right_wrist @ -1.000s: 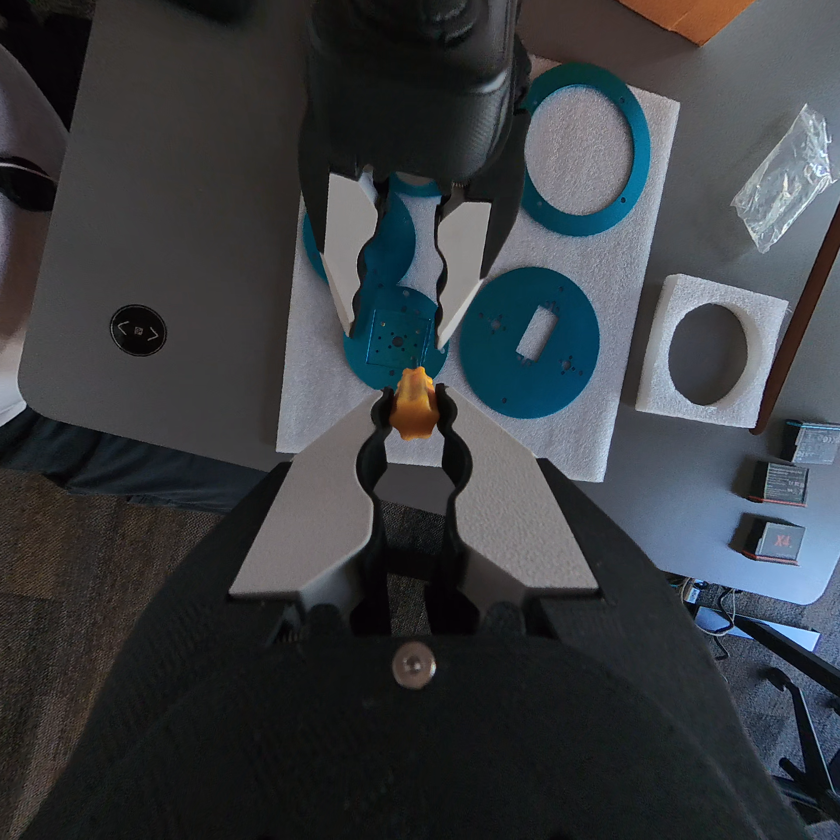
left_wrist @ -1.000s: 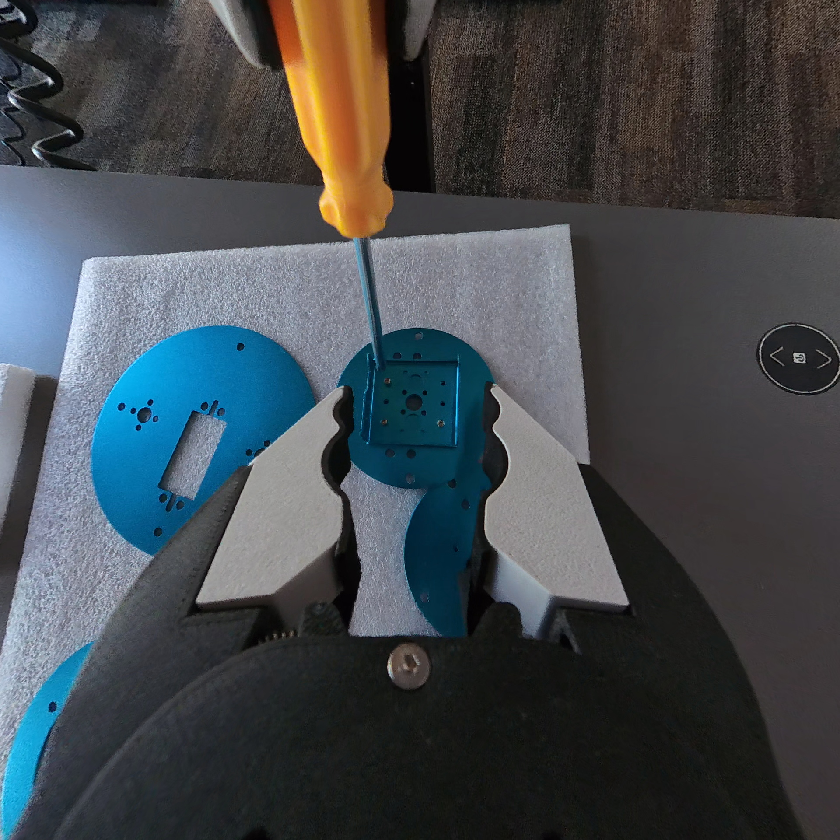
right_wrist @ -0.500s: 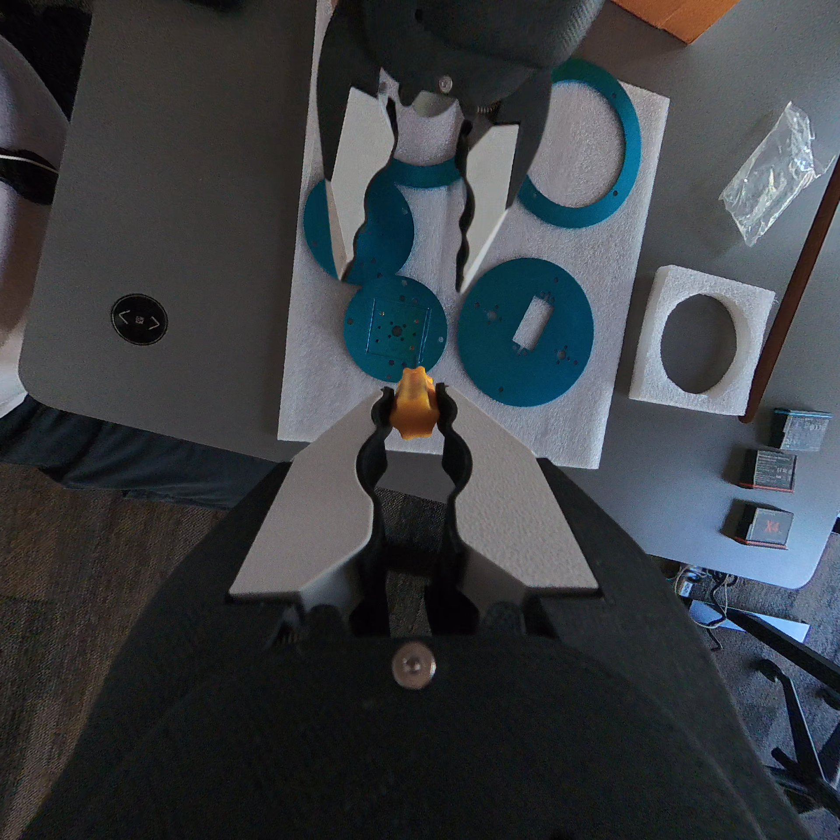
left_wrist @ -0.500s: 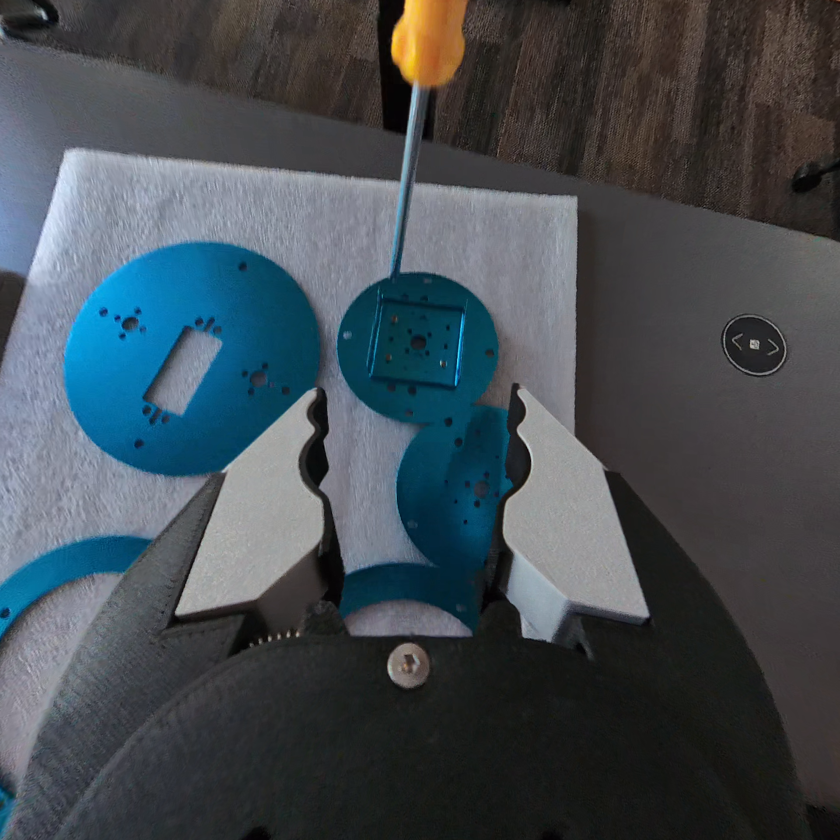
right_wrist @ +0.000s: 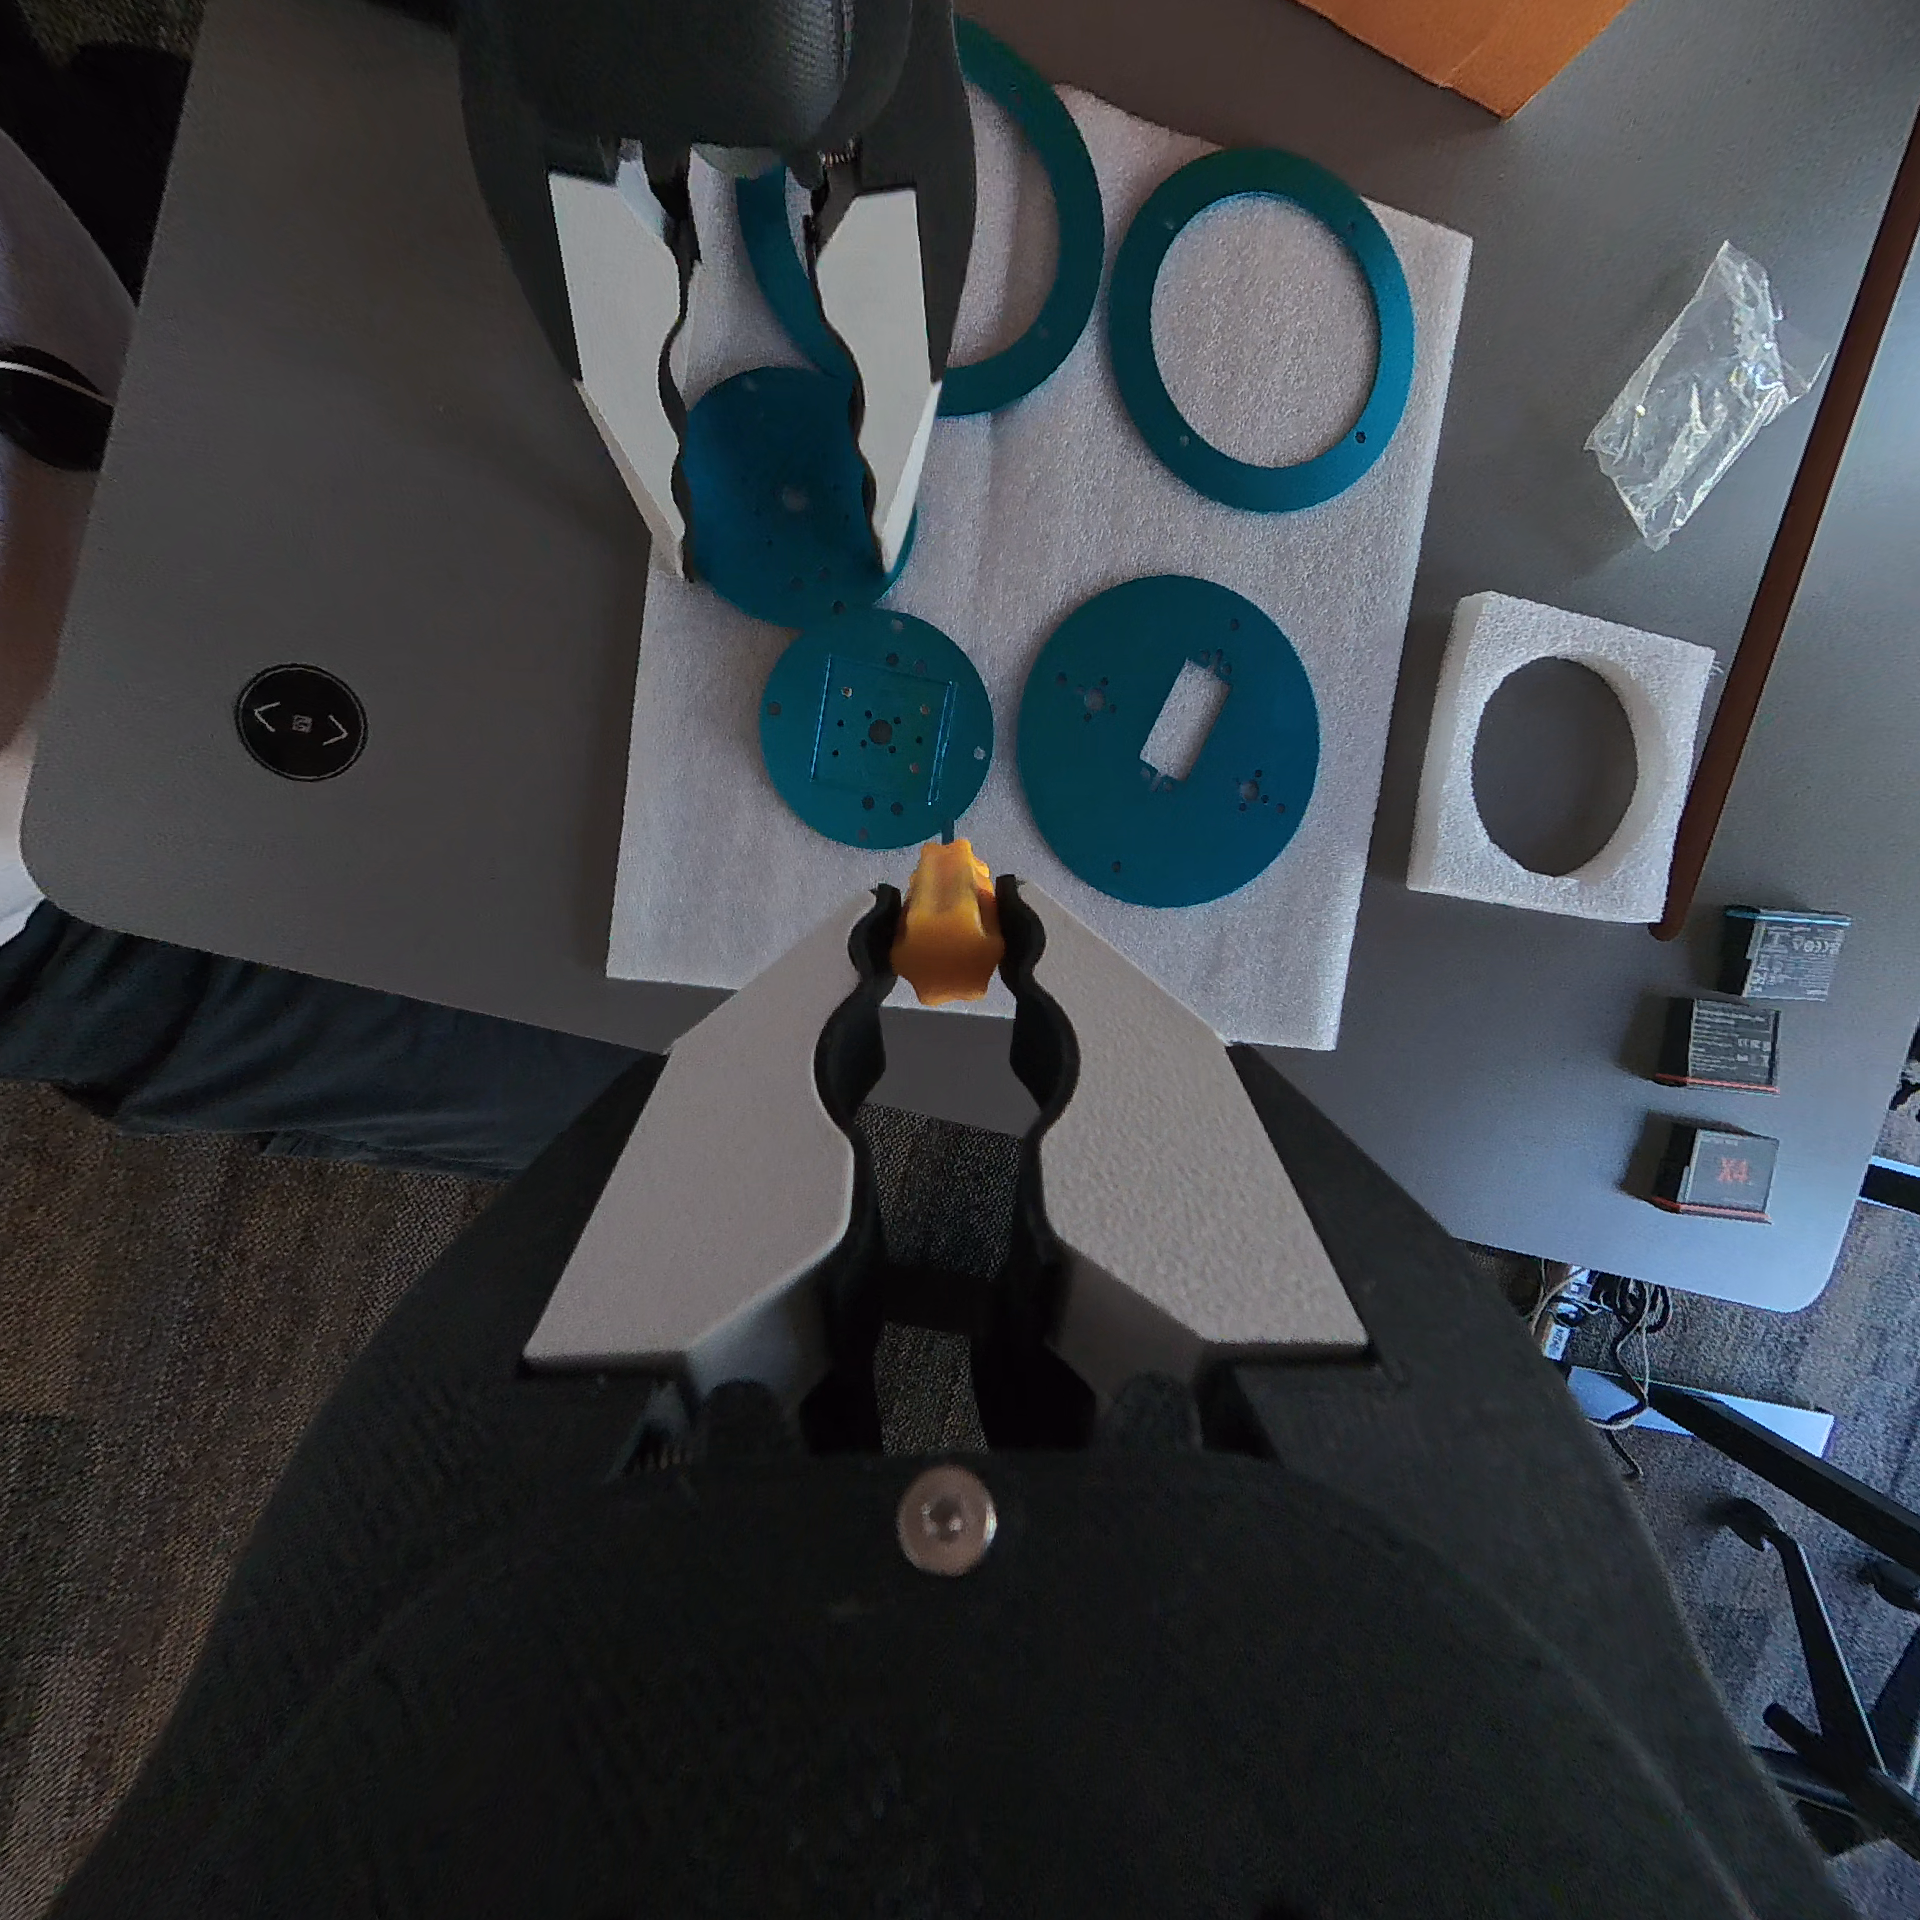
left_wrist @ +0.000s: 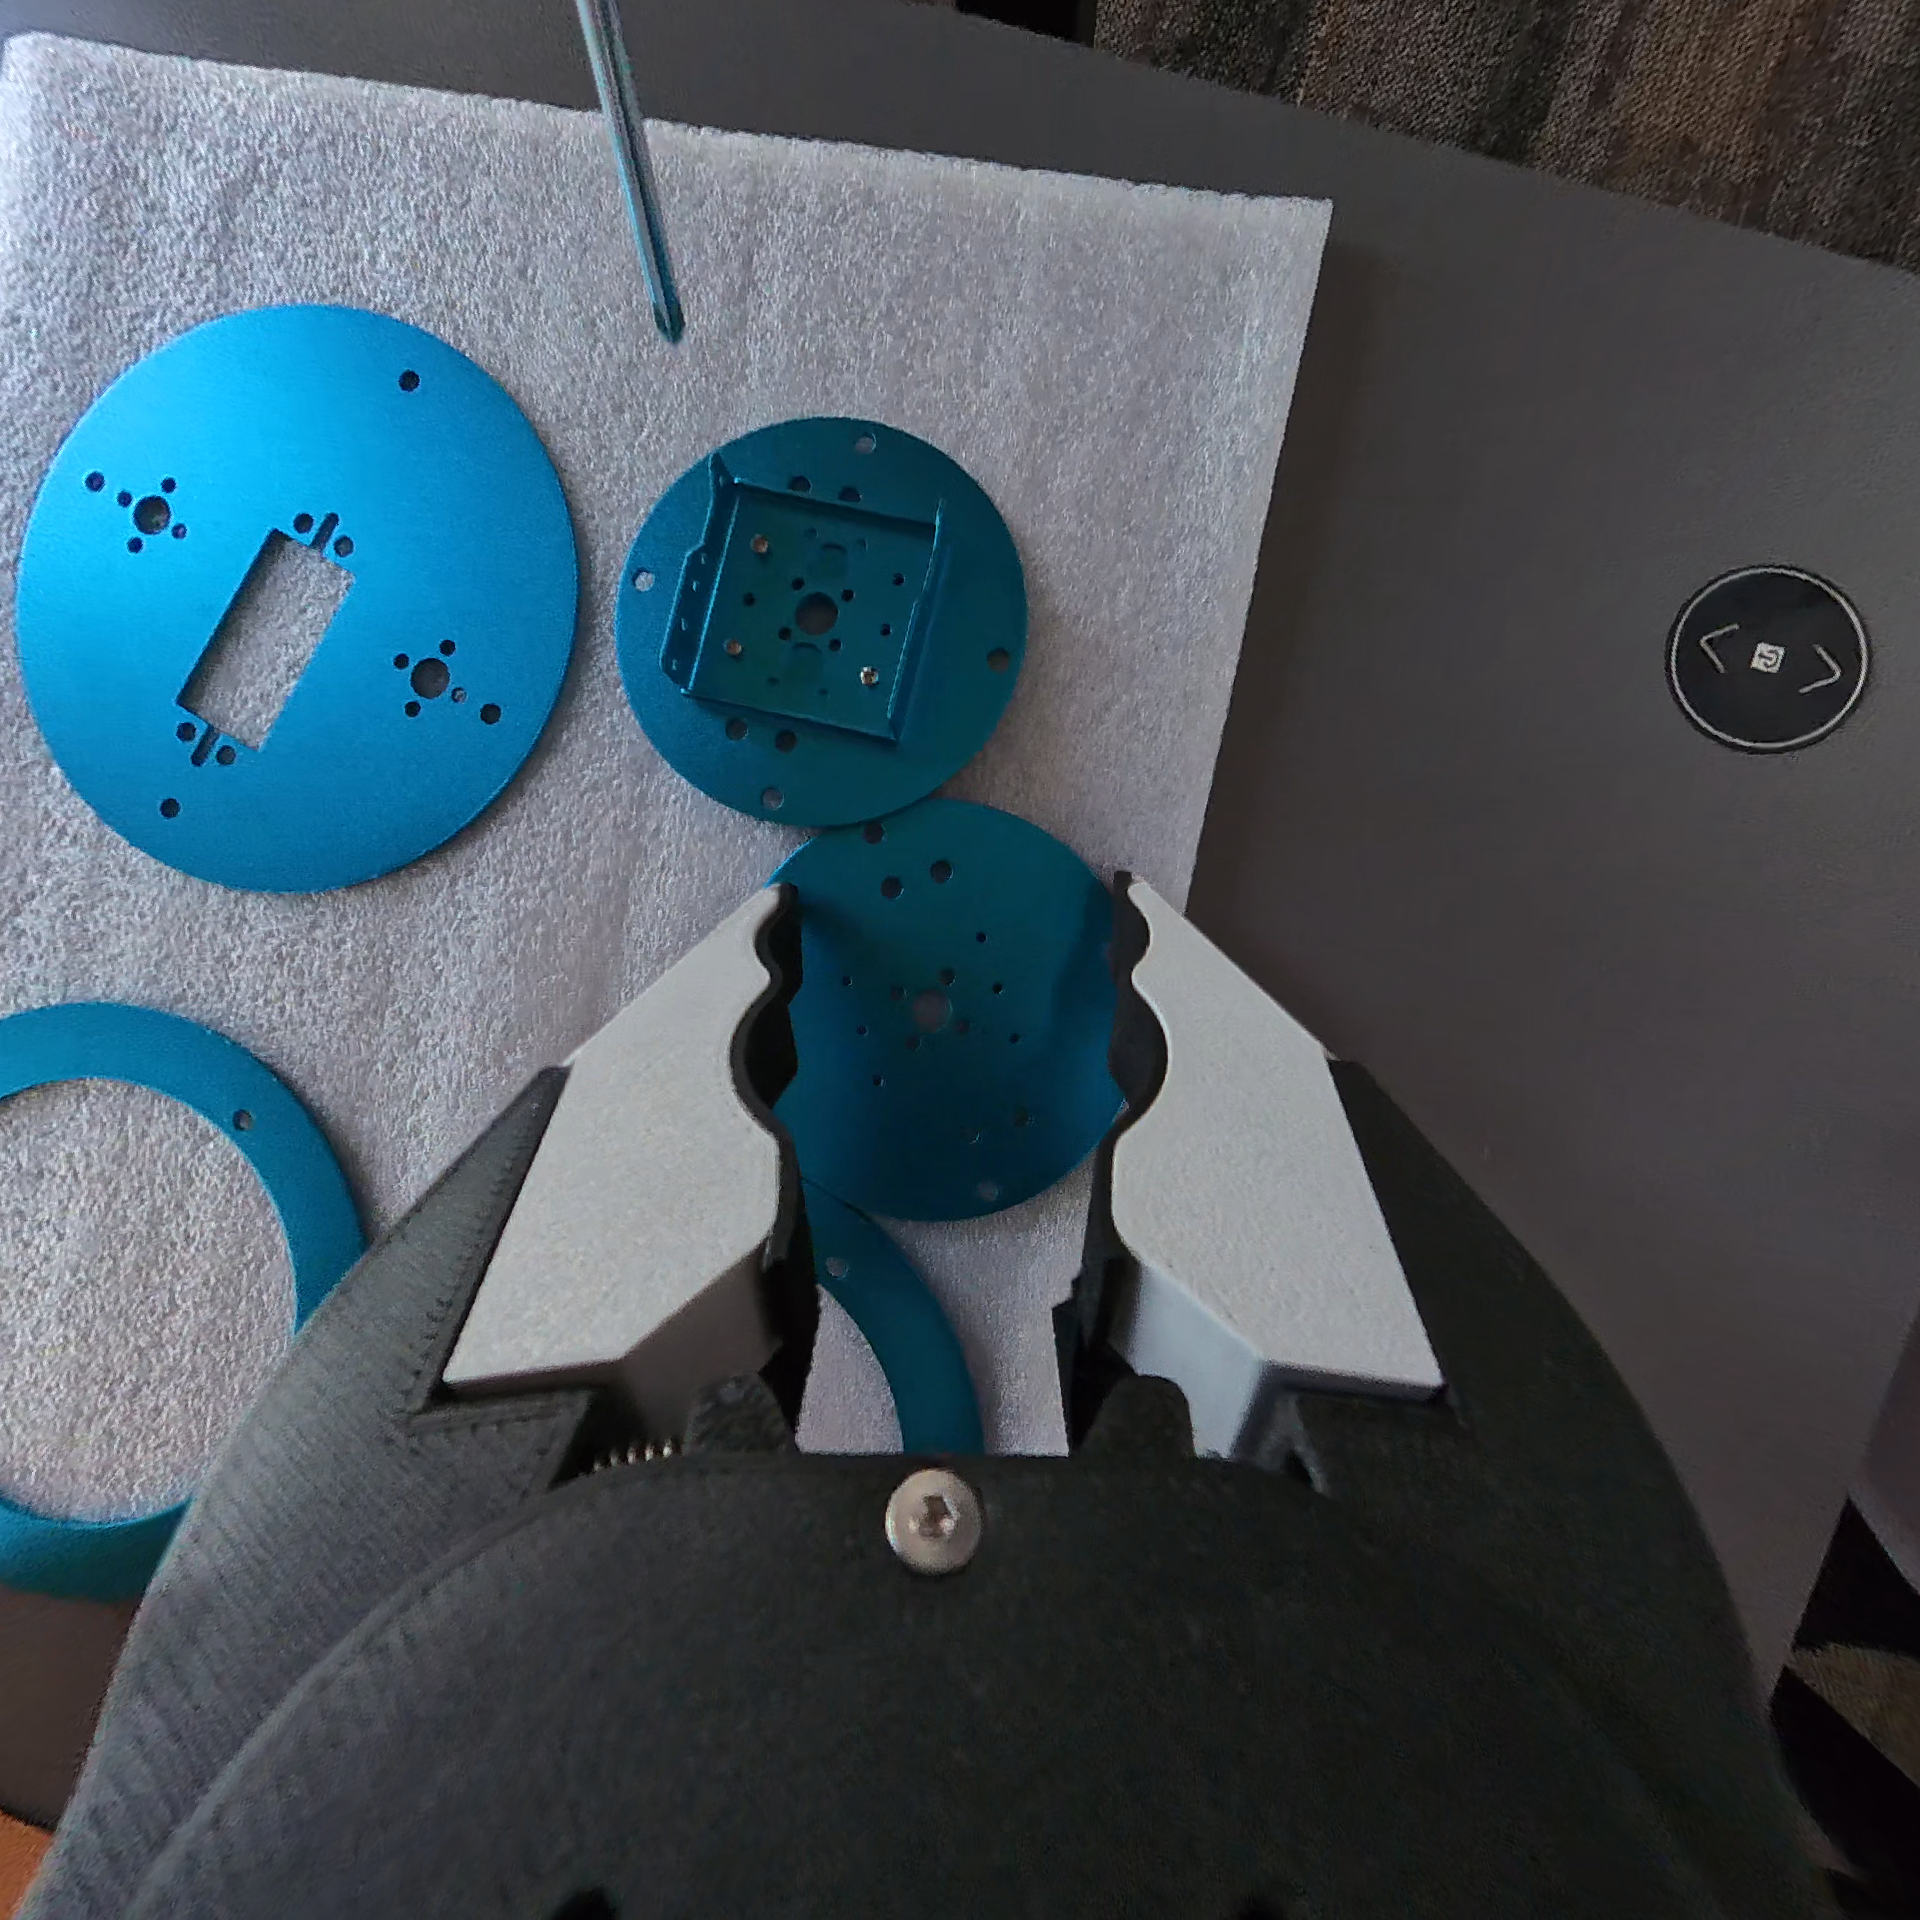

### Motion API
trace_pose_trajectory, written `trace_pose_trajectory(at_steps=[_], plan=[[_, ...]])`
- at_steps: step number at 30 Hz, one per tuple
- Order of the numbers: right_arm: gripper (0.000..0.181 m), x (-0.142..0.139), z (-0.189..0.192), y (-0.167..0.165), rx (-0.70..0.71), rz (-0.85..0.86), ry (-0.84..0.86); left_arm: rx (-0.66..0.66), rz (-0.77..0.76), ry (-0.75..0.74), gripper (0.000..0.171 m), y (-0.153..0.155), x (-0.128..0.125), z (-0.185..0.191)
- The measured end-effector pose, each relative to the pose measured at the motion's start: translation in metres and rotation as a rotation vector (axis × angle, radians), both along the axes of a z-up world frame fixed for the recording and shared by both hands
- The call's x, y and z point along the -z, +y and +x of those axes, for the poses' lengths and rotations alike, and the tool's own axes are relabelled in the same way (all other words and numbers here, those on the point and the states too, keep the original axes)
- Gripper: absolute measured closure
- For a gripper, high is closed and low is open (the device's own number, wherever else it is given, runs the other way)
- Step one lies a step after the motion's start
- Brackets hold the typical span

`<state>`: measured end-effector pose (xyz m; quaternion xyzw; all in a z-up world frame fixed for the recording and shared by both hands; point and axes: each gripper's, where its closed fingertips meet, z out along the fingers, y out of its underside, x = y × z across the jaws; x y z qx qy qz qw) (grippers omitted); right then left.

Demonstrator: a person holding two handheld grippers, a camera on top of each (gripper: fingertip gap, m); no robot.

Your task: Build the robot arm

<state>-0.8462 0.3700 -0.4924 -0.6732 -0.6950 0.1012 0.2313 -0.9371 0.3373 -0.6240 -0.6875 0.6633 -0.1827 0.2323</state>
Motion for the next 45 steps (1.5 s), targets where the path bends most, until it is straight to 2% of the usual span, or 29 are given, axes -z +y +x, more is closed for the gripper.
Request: trace_pose_trajectory(at_steps=[4,6,9,12,15,26,30,34,37,40,45], plan=[[0.164,-0.002,0.001,-0.001,0.000,0.010,0.010,0.004,-0.029,-0.008,0.114,0.003,-0.003,-0.001],[0.163,-0.002,0.002,-0.002,0.002,0.011,0.013,-0.027,-0.083,-0.061,0.105,0.009,-0.008,0.009],[0.163,-0.003,0.002,-0.003,0.005,0.016,0.016,-0.068,-0.157,-0.088,0.106,0.017,-0.009,0.017],[0.163,-0.005,0.003,-0.005,0.003,0.020,0.023,-0.069,-0.132,-0.054,0.108,0.021,-0.002,0.019],[0.163,-0.005,0.005,-0.005,0.006,0.021,0.024,-0.064,-0.066,-0.042,0.118,0.026,-0.001,0.022],[0.163,0.005,0.009,-0.011,-0.002,-0.027,0.014,-0.010,-0.051,-0.010,0.119,0.022,0.000,0.040],[0.163,0.008,0.007,-0.012,-0.015,-0.022,-0.007,-0.031,-0.010,-0.048,0.110,0.032,-0.012,0.039],[0.163,0.011,0.006,-0.012,-0.020,-0.032,-0.019,0.088,-0.074,-0.183,0.104,0.018,-0.036,0.061],[0.163,0.013,0.006,-0.011,-0.020,-0.037,-0.029,0.172,0.007,-0.123,0.099,0.021,-0.028,0.068],[0.163,0.012,0.006,-0.012,-0.019,-0.038,-0.028,0.207,-0.019,-0.106,0.106,0.020,-0.020,0.074],[0.163,0.012,0.007,-0.011,-0.018,-0.042,-0.034,0.247,-0.029,-0.021,0.107,0.021,-0.002,0.075]])
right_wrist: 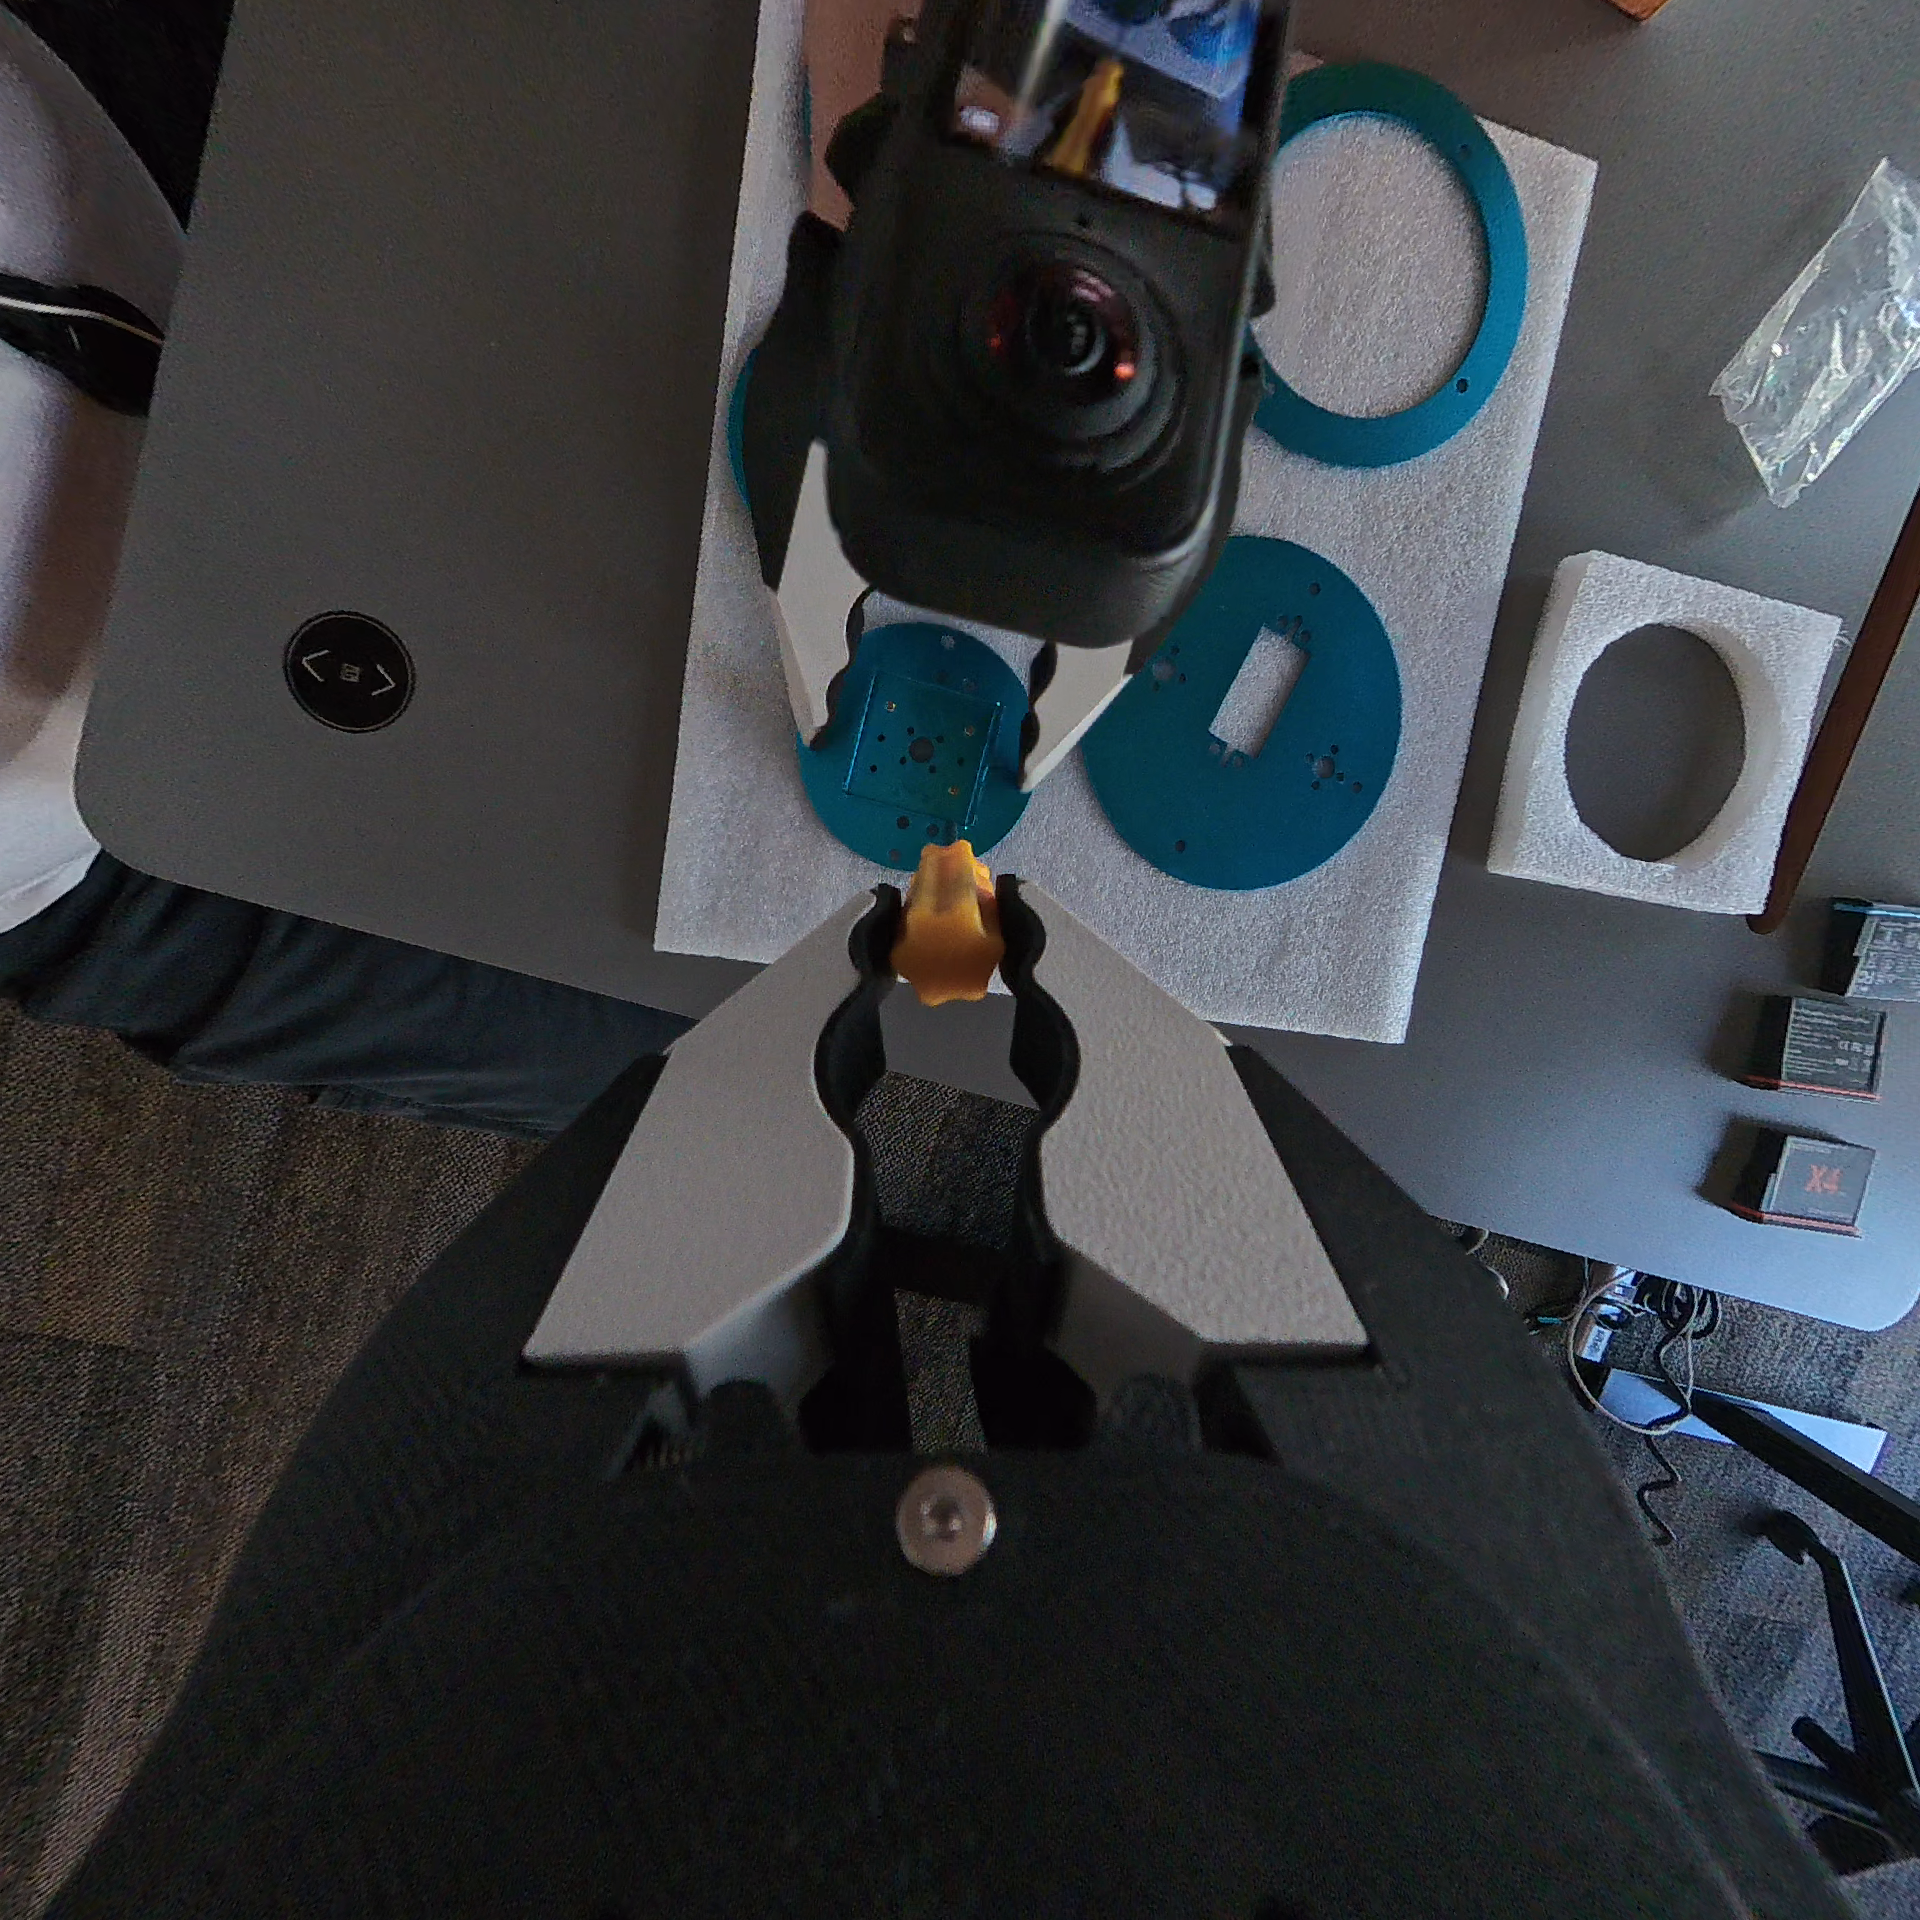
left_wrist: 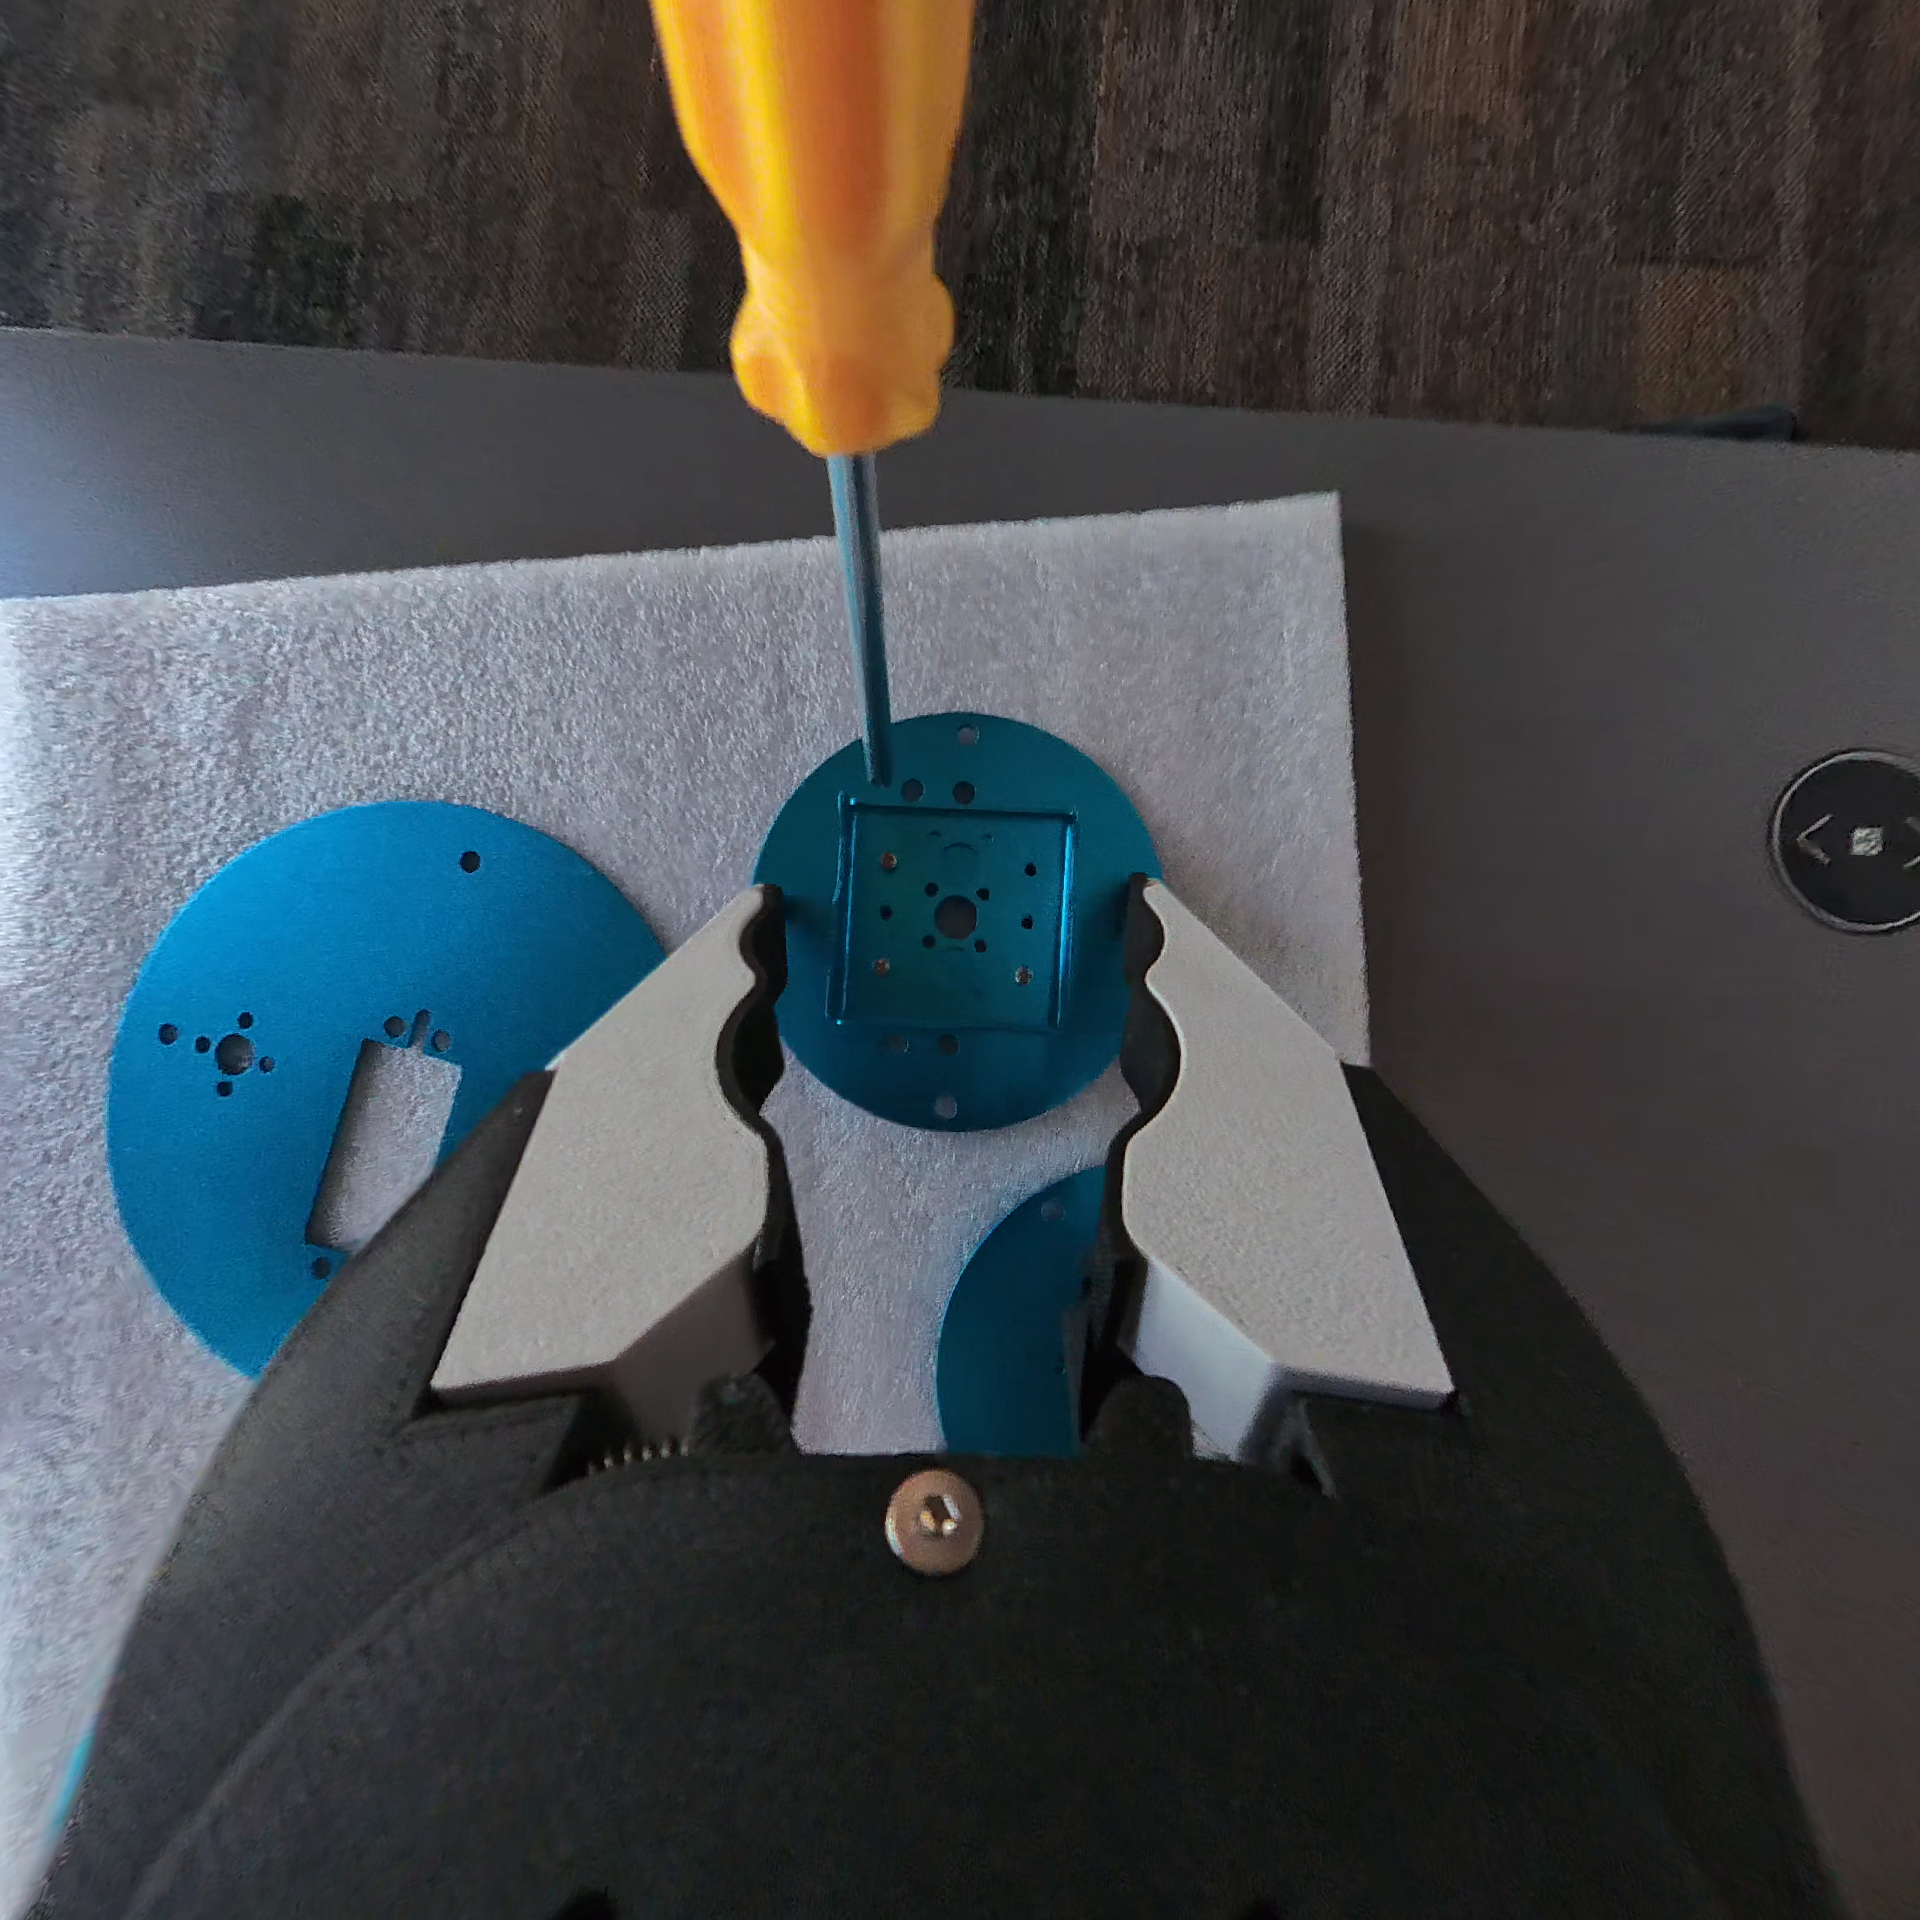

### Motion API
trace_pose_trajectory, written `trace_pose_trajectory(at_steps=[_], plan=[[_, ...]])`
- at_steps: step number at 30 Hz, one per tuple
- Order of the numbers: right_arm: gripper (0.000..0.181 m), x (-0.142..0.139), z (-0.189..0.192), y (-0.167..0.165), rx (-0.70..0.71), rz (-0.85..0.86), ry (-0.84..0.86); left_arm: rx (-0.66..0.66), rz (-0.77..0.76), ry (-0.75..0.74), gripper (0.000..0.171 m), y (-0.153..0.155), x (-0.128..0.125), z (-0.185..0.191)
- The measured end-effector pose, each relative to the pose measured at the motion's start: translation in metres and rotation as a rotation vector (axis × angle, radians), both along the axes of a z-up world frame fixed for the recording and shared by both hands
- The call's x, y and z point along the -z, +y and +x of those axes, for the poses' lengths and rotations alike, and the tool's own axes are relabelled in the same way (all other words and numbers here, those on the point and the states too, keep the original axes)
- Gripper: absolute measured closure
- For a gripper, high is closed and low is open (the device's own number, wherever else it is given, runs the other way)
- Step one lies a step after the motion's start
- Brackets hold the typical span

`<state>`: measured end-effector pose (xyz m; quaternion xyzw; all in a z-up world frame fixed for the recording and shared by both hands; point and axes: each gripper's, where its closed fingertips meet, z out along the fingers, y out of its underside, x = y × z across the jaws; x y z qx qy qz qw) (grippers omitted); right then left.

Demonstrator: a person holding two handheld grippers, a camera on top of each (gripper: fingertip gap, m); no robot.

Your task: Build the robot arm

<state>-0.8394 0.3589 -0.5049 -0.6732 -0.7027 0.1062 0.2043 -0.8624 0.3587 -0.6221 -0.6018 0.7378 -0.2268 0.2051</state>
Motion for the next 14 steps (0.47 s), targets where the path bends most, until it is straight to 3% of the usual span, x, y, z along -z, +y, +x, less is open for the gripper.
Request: trace_pose_trajectory(at_steps=[14], plan=[[0.163,0.006,-0.011,0.002,-0.034,-0.016,-0.018,-0.031,-0.049,-0.060,0.114,0.003,0.000,0.002]])
